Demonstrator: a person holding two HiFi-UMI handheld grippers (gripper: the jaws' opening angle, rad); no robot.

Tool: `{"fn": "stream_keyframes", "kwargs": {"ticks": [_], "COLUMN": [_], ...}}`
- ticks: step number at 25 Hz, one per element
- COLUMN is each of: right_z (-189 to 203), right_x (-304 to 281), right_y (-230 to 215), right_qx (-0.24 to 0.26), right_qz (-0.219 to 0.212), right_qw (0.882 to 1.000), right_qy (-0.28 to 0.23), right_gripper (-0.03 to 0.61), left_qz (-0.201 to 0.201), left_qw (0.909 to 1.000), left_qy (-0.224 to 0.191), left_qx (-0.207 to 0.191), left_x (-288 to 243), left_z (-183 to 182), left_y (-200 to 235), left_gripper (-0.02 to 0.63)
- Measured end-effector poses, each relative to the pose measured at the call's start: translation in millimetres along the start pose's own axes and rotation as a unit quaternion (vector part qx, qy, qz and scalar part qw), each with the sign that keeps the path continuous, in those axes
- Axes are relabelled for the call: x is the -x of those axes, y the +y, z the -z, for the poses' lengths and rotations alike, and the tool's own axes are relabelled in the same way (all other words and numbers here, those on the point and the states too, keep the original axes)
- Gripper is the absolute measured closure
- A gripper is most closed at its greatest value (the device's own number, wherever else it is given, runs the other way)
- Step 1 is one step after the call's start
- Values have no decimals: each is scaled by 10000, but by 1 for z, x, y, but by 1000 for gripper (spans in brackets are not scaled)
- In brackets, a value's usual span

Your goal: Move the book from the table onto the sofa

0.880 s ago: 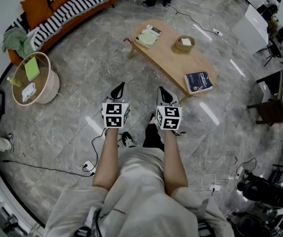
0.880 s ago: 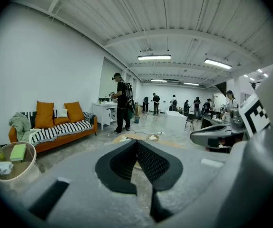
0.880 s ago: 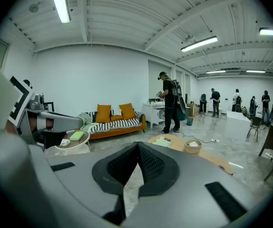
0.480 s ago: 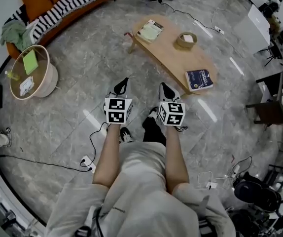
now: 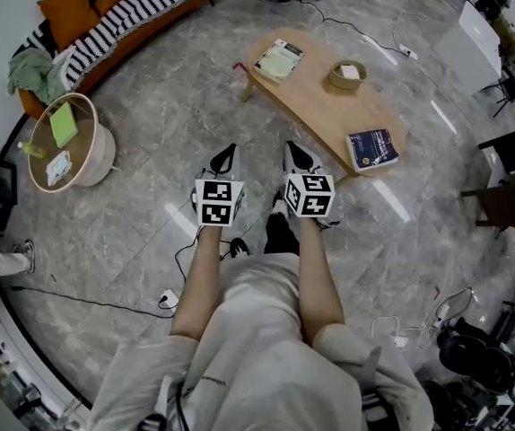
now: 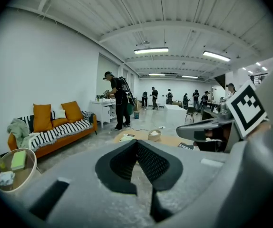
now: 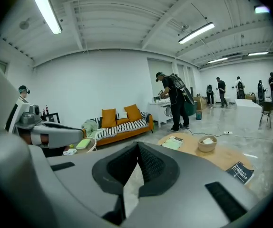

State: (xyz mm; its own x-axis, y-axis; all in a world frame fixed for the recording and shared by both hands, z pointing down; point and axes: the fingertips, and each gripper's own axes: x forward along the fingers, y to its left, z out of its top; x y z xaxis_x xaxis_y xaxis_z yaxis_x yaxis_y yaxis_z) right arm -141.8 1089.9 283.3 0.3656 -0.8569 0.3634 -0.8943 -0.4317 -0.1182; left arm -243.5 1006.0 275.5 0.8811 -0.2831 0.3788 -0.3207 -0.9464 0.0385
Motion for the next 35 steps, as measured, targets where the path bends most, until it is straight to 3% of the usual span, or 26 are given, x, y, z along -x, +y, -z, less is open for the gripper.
{"fn": "stream_keyframes", "kwargs": {"ticks": [6, 11, 15, 20, 23, 26, 35], "right_z": [-22, -38, -52, -64, -50, -42, -66], "right_x": [-36, -70, -89, -99, -107, -110, -117], "right_y": [-29, -34, -63, -114, -136, -163, -218], "right_qx": [-222, -65, 117, -70, -186, -239, -406], "right_qz": [203, -442, -465, -475, -815, -887, -886], "right_qw": [9995, 9981, 9974, 9970, 9907, 9859, 9898], "right_qy": [-30, 420, 544, 602, 1075, 1396, 1043], "right_gripper": [572, 572, 572, 572, 572, 572, 572], "left_qz": [-55, 97, 177, 335, 413, 360, 169], "left_qw": [9999, 9997, 9992, 9985, 9982, 9988, 9989], "left_qy": [57, 26, 18, -75, -29, 48, 145], "left_qx": [-113, -234, -357, -420, -432, -340, -420], "left_x": [-31, -74, -111, -155, -185, -209, -248], "left_z": [-24, -52, -74, -99, -106, -109, -124], "left_y": [19, 20, 8, -18, -32, -39, -65], "left_gripper": [606, 606, 606, 606, 606, 606, 606]}}
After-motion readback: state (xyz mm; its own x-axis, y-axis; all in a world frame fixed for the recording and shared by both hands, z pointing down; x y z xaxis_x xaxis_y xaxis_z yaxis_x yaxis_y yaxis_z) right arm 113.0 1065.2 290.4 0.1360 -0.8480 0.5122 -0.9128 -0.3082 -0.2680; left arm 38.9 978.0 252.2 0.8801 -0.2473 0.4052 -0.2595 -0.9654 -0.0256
